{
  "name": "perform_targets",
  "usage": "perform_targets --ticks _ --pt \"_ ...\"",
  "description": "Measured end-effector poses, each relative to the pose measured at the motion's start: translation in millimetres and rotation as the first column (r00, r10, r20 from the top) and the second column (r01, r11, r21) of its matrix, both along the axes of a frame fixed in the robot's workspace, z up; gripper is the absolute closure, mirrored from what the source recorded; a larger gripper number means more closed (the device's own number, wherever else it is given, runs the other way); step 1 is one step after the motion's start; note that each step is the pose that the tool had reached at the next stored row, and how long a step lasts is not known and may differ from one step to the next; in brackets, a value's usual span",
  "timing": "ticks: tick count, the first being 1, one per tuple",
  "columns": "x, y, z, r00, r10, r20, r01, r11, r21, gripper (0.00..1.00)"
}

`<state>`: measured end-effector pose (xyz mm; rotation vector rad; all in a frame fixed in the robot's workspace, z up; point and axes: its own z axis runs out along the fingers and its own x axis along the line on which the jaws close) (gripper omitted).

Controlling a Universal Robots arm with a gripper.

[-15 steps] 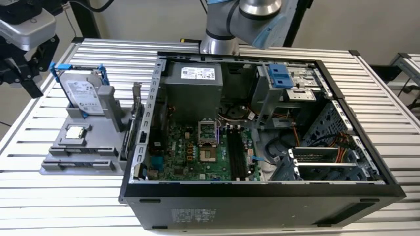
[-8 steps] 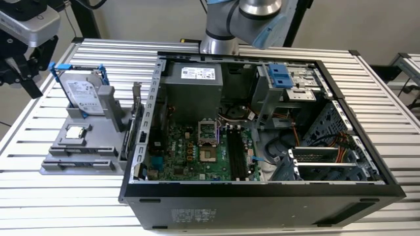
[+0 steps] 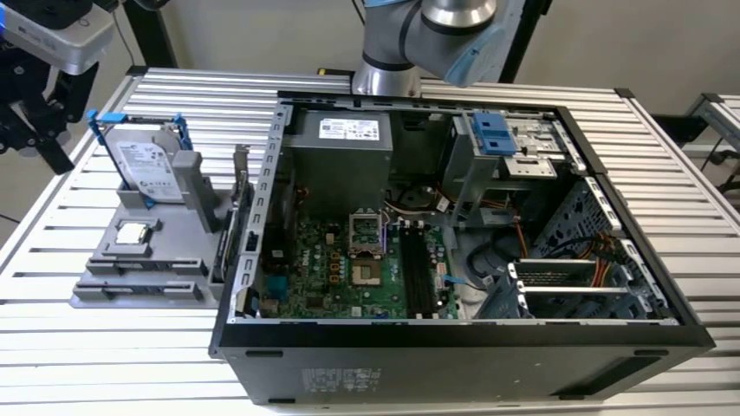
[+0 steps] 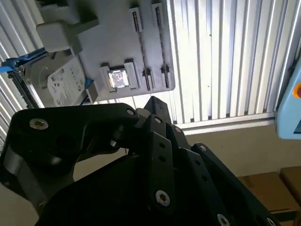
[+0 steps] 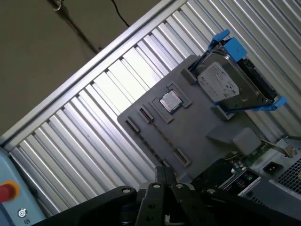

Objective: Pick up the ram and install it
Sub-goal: 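Pick up the ram and move it above insertion slot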

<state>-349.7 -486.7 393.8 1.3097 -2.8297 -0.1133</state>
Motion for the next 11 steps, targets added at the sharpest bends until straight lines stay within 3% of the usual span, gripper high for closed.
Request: perform_targets --ticks 3,6,9,11 --pt "0.0 0.0 0.0 0.999 0.046 -0.0001 -0.046 0.999 0.0 1.0" --pt "0.0 0.0 0.0 0.9959 0.091 -0.0001 -0.091 0.9959 0.0 1.0" --pt "0.0 0.0 0.0 0.9903 0.139 -0.0001 -0.139 0.9903 0.0 1.0" --pt "0.0 0.0 0.0 0.9848 0.174 0.0 -0.174 0.9848 0.0 1.0"
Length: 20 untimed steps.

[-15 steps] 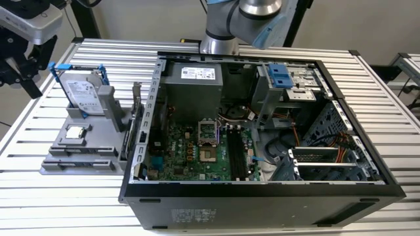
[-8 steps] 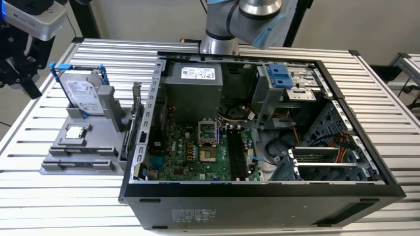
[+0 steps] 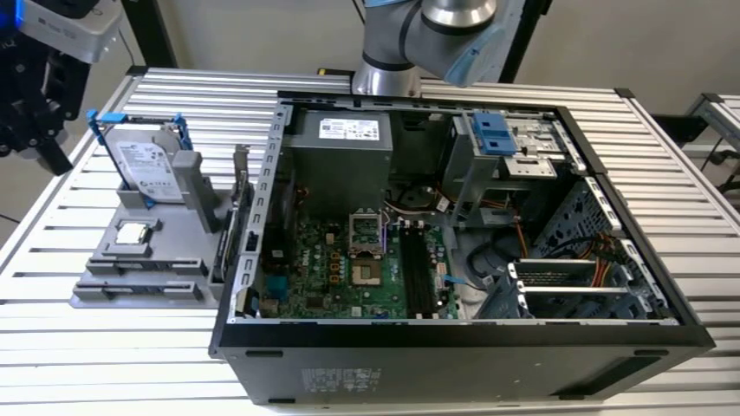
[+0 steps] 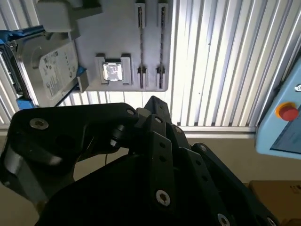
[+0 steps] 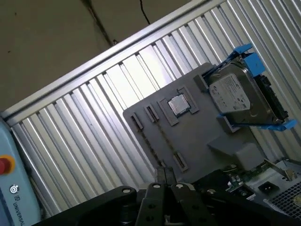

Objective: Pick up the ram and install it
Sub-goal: 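Pick up the ram and move it above insertion slot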

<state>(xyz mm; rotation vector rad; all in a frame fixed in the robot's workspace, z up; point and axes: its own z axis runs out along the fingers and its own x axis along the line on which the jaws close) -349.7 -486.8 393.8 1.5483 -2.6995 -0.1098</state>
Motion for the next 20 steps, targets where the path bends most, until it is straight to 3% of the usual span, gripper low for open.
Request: perform_targets --ticks 4,6,8,11,15,17,20 --pt "0.0 0.0 0.0 0.998 0.063 0.0001 -0.063 0.998 0.0 1.0" --pt "0.0 0.0 0.1 0.9955 0.095 0.0033 -0.095 0.9955 0.0001 1.0" --pt "0.0 0.1 0.1 0.9921 0.125 0.0127 -0.125 0.9921 -0.0004 1.0" --pt "0.0 0.1 0.0 0.9852 0.168 0.0344 -0.168 0.9858 -0.0036 1.0" --pt "0.0 0.0 -0.3 0.9718 0.23 0.0527 -0.23 0.9732 -0.0069 1.0" --pt "0.0 0.1 -0.6 0.9628 0.264 0.0572 -0.264 0.9645 -0.0078 1.0" --pt "0.0 0.1 -0.9 0.9471 0.316 0.0585 -0.316 0.9488 -0.0076 1.0"
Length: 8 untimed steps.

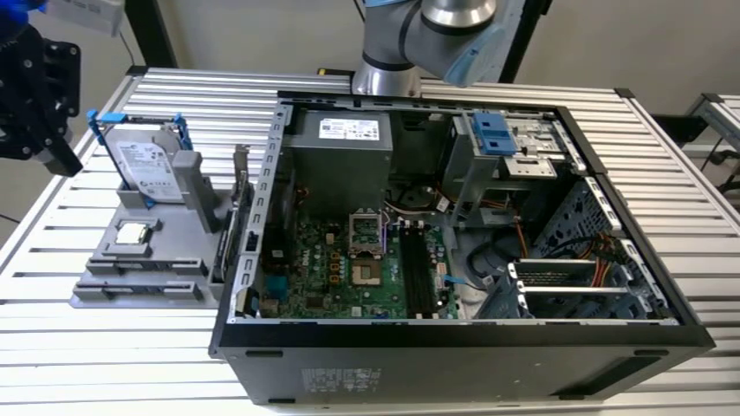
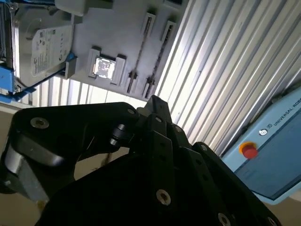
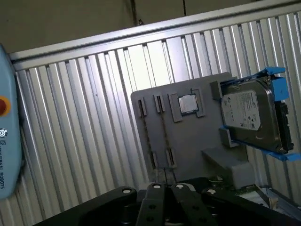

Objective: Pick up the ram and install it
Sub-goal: 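Pick up the ram and move it above insertion slot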

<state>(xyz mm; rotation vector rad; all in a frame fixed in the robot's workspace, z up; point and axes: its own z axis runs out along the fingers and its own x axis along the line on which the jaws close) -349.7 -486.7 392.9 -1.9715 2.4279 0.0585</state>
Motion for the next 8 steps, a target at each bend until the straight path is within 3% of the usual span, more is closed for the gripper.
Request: perform_targets --ticks 4,8 --pt "0.0 0.0 -0.4 0.9973 0.074 0.0002 -0.074 0.9973 0.0026 1.0" --pt "0.0 0.0 -1.1 0.9893 0.146 0.0004 -0.146 0.9893 0.0034 1.0"
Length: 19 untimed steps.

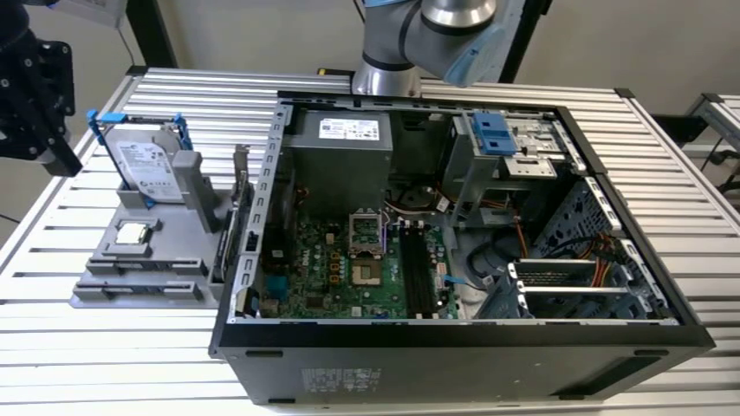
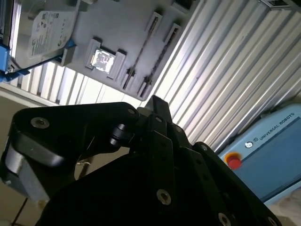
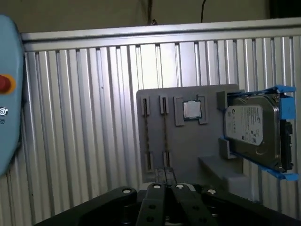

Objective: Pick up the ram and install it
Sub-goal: 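Pick up the ram and move it above insertion slot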

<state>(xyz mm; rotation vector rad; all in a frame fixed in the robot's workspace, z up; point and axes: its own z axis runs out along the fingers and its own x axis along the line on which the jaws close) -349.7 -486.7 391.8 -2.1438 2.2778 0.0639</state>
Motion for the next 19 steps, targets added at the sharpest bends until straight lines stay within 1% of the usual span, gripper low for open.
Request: perform_targets --ticks 2,4,7,14,19 --pt "0.0 0.0 -0.2 0.9993 0.036 0.0001 -0.036 0.9993 0.0001 1.0" --pt "0.0 0.0 -0.2 0.9977 0.068 0.0 -0.068 0.9977 0.0 1.0" --pt "0.0 0.0 -0.3 0.9955 0.094 0.0 -0.094 0.9955 0.0001 1.0" --pt "0.0 0.0 -0.4 0.9913 0.132 0.0 -0.132 0.9913 0.0001 1.0" --pt "0.0 0.0 -0.4 0.9908 0.136 0.0 -0.136 0.9908 0.0001 1.0"
